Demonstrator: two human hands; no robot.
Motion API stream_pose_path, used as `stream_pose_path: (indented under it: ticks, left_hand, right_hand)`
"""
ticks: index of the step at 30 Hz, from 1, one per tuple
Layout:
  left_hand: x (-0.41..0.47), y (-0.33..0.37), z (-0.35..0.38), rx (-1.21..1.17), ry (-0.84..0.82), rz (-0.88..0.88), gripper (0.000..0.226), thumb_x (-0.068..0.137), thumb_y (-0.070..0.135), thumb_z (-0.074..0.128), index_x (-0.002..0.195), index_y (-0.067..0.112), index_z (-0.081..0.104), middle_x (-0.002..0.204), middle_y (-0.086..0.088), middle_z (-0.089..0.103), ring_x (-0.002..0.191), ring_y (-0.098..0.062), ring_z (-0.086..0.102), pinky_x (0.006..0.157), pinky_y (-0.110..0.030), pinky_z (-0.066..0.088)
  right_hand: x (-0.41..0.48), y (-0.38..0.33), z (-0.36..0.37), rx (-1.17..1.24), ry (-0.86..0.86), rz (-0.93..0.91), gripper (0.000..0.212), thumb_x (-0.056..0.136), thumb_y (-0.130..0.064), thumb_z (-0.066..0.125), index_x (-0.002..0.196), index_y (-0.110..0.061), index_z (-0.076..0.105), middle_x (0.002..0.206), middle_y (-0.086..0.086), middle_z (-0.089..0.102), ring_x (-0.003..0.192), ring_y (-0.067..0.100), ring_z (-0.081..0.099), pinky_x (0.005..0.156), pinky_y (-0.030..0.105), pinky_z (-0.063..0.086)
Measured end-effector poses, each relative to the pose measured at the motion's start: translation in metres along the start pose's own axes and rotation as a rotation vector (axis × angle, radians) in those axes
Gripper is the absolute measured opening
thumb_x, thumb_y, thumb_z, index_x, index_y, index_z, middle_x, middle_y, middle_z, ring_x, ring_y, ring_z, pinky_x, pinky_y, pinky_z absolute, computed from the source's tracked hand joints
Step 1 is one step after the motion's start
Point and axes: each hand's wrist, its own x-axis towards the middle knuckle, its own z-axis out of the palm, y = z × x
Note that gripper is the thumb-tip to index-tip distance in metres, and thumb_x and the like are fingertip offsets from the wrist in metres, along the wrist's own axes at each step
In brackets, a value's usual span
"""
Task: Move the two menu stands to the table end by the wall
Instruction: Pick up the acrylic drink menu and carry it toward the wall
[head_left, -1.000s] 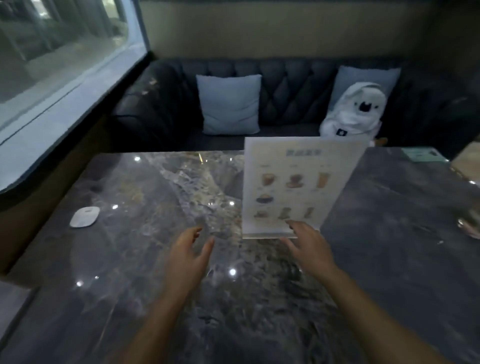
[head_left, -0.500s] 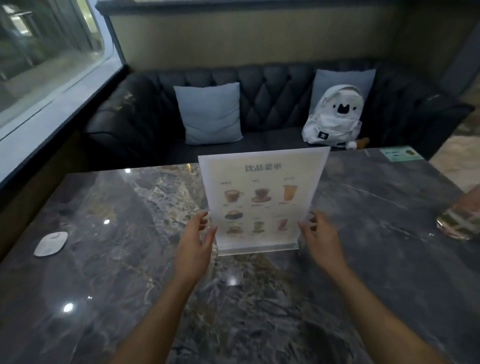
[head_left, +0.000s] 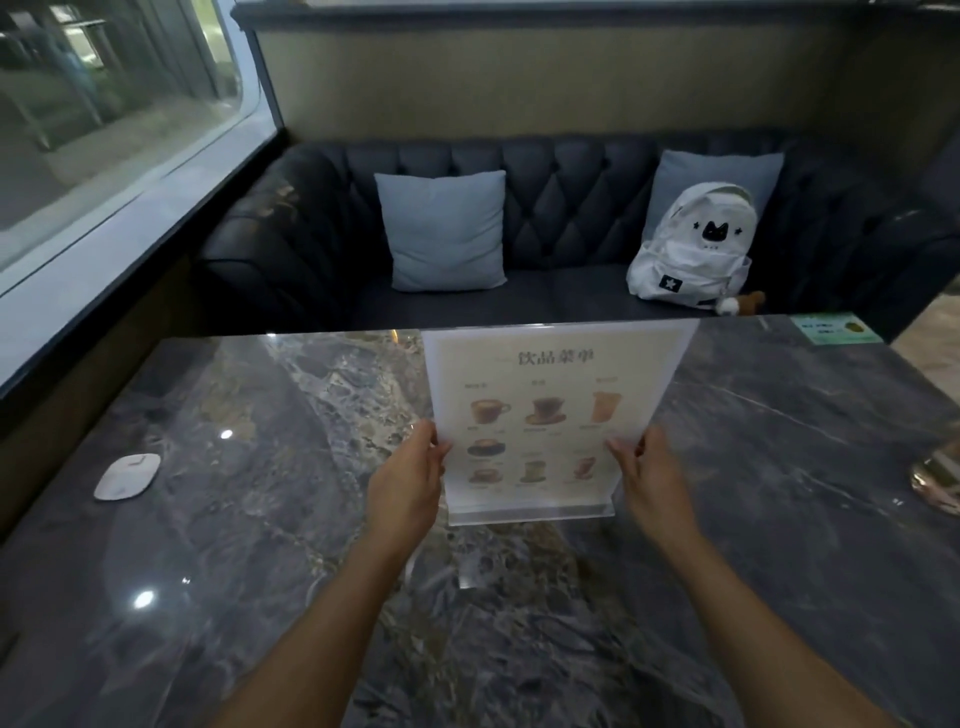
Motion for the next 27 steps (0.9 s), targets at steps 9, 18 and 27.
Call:
stream_pose_path:
  ticks: [9, 18, 27]
  left_hand:
    - [-0.007, -0.033, -0.051, 0.104, 0.115, -0.07, 0.017, 0.092, 0.028, 0.043, 0.077, 0.021, 0.038, 0.084, -0.01, 0.069, 0.076, -0.034, 0.062, 0.059, -0.041, 0.044]
    - [-0.025, -0.105, -0.141, 0.149, 0.275, -0.174, 0.005, 0.092, 0.031, 0.041, 0.089, 0.028, 0.044, 0.079, -0.002, 0.068, 0.071, -0.026, 0.063, 0.057, -0.035, 0.045]
    - [-0.047, -0.171, -0.244, 0.298, 0.422, -0.293, 0.016, 0.091, 0.028, 0.041, 0.091, 0.014, 0.048, 0.084, -0.01, 0.07, 0.075, -0.035, 0.062, 0.062, -0.046, 0.05]
  right_hand:
    - [-0.004, -0.034, 0.048, 0.017, -0.066, -0.079, 0.012, 0.089, -0.031, 0.052, 0.097, -0.023, 0.048, 0.098, 0.003, 0.061, 0.086, 0.024, 0.06, 0.072, 0.044, 0.052]
    - [-0.01, -0.11, 0.146, -0.001, -0.21, -0.207, 0.018, 0.09, -0.033, 0.051, 0.1, -0.017, 0.05, 0.102, 0.01, 0.063, 0.087, 0.027, 0.059, 0.076, 0.047, 0.052]
    - [-0.029, -0.189, 0.268, 0.011, -0.323, -0.327, 0.018, 0.088, -0.031, 0.053, 0.096, -0.015, 0.051, 0.096, 0.008, 0.061, 0.084, 0.028, 0.057, 0.068, 0.039, 0.047]
